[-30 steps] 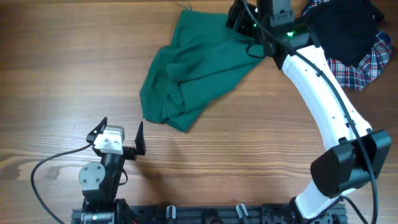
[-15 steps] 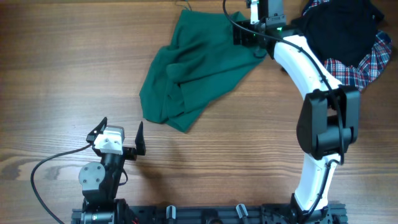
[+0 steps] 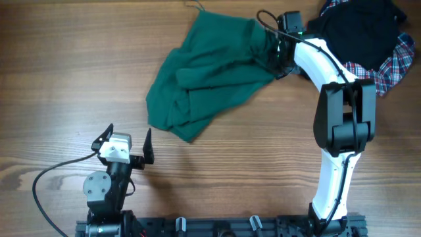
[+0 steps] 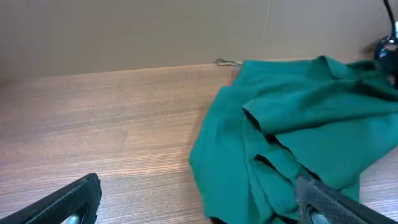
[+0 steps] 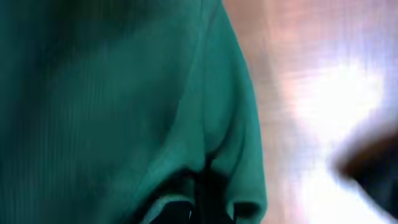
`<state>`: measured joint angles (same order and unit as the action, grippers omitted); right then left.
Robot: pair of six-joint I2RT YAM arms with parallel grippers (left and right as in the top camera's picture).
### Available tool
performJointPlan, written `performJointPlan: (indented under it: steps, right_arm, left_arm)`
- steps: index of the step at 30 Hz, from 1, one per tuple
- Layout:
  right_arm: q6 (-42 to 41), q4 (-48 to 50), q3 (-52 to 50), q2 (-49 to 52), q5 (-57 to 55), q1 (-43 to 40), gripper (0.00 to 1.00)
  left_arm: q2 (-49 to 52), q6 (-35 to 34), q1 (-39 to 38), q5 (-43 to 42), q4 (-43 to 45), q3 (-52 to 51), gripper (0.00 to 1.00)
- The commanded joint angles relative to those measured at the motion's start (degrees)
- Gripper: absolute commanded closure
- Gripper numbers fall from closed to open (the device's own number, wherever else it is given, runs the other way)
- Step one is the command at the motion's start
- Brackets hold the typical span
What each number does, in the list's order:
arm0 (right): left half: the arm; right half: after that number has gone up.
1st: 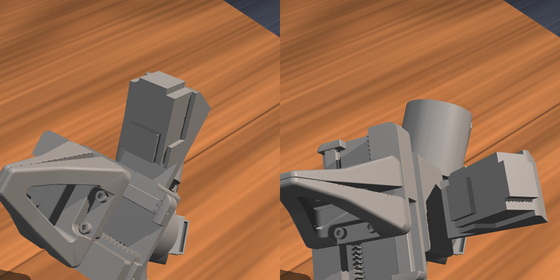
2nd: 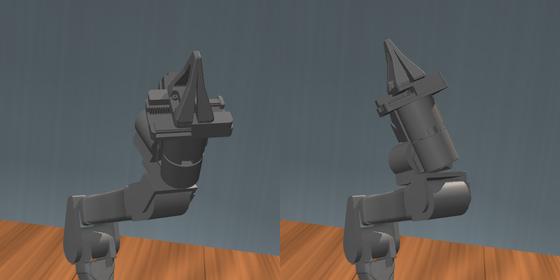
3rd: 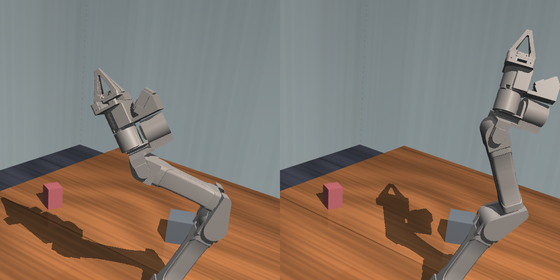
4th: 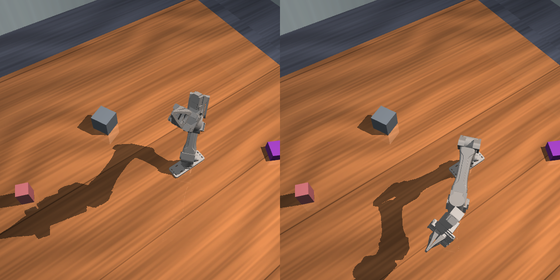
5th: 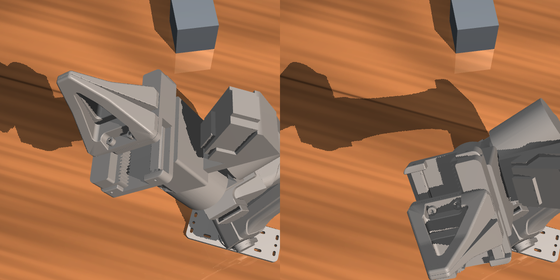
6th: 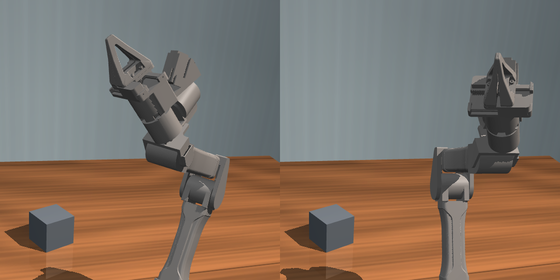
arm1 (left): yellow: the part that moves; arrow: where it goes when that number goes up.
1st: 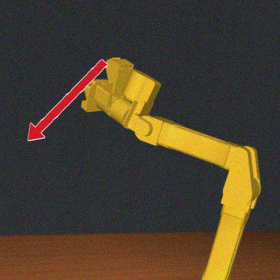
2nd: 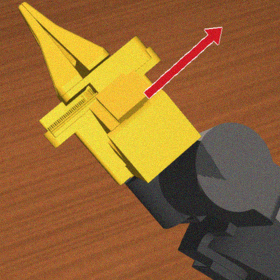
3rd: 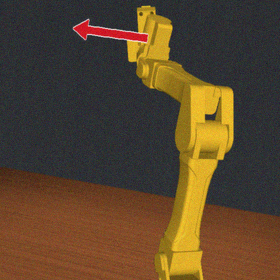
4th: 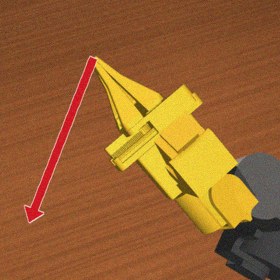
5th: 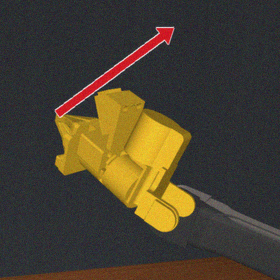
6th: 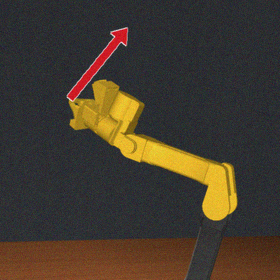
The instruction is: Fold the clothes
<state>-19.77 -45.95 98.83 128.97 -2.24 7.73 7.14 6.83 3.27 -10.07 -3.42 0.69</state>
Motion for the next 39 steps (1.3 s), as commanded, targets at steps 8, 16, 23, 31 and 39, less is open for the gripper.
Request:
performJointPlan:
  steps: [8,16,23,31,39]
  right_arm:
    - [-8.9,-24.6,0.1,-16.8,-2.1,2.2,0.96]
    - [-8.8,-36.2,-2.8,-17.0,-1.8,4.4,0.96]
    - [-8.4,-29.4,-0.9,-26.8,-7.0,6.4,0.28]
    - [27.7,-3.0,-5.5,-25.4,12.6,16.6,0.2]
    - [39.3,-3.7,-6.3,-10.0,18.6,17.6,0.21]
  left_arm:
    - [-0.3,0.9,-0.4,0.3,-0.1,-0.3,0.0]
    - [-0.3,0.9,-0.4,0.3,-0.1,-0.3,0.0]
    - [-0.3,0.9,-0.4,0.3,-0.1,-0.3,0.0]
    - [-0.3,0.9,-0.4,0.3,-0.1,-0.3,0.0]
    - [-0.3,0.9,-0.4,0.3,-0.1,-0.3,0.0]
